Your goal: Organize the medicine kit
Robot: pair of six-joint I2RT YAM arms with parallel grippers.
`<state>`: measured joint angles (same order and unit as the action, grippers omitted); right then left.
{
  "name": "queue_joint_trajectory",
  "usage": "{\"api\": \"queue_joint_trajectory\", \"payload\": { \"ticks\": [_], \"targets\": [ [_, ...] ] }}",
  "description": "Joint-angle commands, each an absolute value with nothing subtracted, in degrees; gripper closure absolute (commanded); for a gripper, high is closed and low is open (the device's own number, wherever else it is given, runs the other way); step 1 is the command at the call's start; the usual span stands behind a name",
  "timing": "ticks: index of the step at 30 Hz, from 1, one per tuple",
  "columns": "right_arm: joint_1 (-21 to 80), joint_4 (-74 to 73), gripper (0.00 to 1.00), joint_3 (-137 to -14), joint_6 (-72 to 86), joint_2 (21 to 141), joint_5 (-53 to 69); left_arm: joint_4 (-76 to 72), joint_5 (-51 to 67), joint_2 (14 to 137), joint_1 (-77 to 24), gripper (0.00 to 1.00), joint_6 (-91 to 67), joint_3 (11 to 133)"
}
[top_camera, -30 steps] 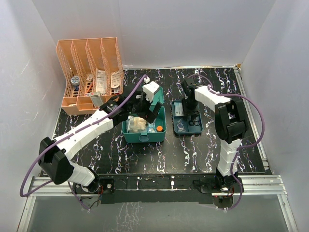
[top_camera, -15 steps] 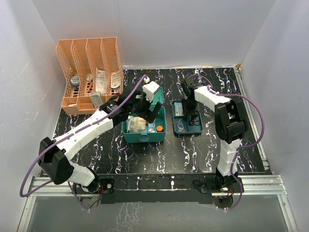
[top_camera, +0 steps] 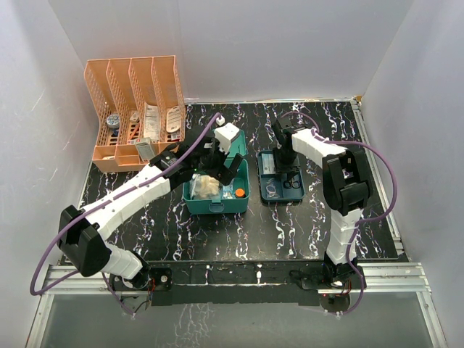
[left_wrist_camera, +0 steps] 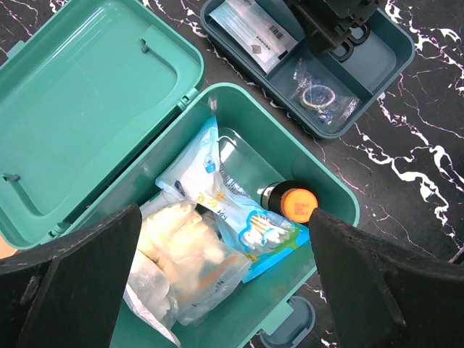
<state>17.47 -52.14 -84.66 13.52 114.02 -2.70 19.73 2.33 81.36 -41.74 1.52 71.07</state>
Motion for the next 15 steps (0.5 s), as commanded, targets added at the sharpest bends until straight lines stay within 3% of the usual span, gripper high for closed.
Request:
{"api": "queue_joint_trajectory", "payload": {
  "ticks": [1, 5, 6, 7, 8, 9, 13, 15],
  "targets": [
    [17.4, -51.0, 0.67, -86.8, 13.3, 111.5, -3.4, 19.3, 1.9, 81.4, -41.4, 0.01, 2.2, 70.5],
    [17.4, -51.0, 0.67, -87.0, 13.3, 110.1, -3.4, 18.8, 1.8, 82.0, -41.2, 0.09, 2.3, 70.2],
    [17.4, -51.0, 0.67, -87.0, 13.3, 109.8, -3.4, 18.7, 2.0, 82.2, -41.2, 0.21, 2.3, 70.2],
    [17.4, -51.0, 0.67, -86.9, 13.3, 109.3, -3.4, 18.7, 2.0, 82.3, -41.2, 0.53, 2.3, 70.2],
    [17.4, -51.0, 0.67, -86.9, 13.3, 108.9, -3.4, 18.5, 1.7, 82.4, -41.2, 0.93, 2.1, 70.2],
    [17.4, -51.0, 0.67, -86.8, 13.3, 108.4, -3.4, 18.4, 1.4, 82.5, -41.2, 1.0, 1.9, 70.3],
    [17.4, -51.0, 0.67, -86.6, 13.3, 106.8, -3.4, 18.5, 1.5, 83.3, -41.1, 0.98, 1.9, 71.1],
    [17.4, -51.0, 0.67, -86.5, 13.3, 106.0, -3.4, 19.3, 1.9, 84.0, -41.1, 0.78, 1.9, 72.0]
  ]
}}
